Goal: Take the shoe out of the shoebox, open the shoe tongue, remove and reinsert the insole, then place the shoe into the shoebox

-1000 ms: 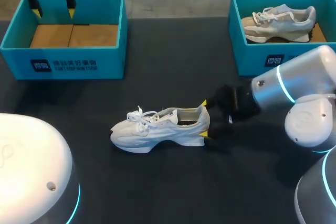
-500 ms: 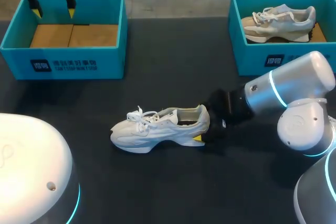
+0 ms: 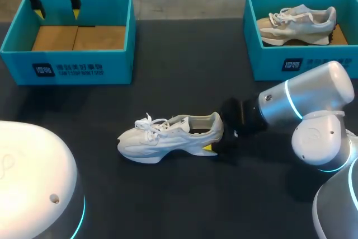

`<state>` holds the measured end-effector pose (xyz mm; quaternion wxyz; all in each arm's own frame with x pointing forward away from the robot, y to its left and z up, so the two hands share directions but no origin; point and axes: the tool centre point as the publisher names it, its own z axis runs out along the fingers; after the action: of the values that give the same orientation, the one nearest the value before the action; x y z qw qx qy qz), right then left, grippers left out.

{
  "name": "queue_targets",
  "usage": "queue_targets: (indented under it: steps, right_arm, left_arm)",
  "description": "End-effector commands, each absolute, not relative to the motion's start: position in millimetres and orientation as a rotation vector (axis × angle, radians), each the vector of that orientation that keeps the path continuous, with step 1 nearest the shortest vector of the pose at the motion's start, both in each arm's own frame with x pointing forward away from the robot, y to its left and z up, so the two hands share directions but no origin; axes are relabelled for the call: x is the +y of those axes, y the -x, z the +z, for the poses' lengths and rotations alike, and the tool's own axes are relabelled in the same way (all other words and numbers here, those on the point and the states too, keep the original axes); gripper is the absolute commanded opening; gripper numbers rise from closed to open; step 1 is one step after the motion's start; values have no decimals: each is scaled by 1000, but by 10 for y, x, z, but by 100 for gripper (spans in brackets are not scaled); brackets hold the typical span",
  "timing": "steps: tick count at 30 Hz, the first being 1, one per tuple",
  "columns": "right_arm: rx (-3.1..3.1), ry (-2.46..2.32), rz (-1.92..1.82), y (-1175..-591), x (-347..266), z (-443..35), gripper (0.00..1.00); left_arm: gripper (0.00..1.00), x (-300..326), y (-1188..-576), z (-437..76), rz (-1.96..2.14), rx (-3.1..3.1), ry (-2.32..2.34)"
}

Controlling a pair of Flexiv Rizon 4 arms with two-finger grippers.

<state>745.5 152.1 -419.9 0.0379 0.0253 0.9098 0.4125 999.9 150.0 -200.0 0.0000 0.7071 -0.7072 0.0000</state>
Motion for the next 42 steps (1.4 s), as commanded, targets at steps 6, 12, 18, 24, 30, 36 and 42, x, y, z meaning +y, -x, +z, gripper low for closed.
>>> queue_targets:
  steps: [6, 12, 18, 24, 30, 36, 42]
  right_arm:
    - [2792, -80, 1258, -7458, 1564, -4265, 0]
    - [2792, -80, 1258, -7458, 1564, -4265, 0]
    - [2792, -80, 1258, -7458, 1564, -4265, 0]
    - [2792, -80, 1258, -7458, 1564, -4265, 0]
    - [2792, -80, 1258, -7458, 1564, -4265, 0]
    - [2792, -80, 1258, -7458, 1564, -4265, 0]
    - [2792, -80, 1258, -7458, 1564, -4265, 0]
  left_arm:
    - [100, 1499, -10000, -2000, 0, -2222, -2221]
    - [100, 1499, -10000, -2000, 0, -2222, -2221]
    - [100, 1499, -10000, -2000, 0, -2222, -2221]
    - [100, 1499, -10000, -2000, 0, -2222, -2221]
    - [100, 1318, -9909, -2013, -17, -2252, -2190]
    - [100, 1147, -9753, -2041, -33, -2260, -2197]
    - [100, 893, -9510, -1971, 47, -2262, -2222]
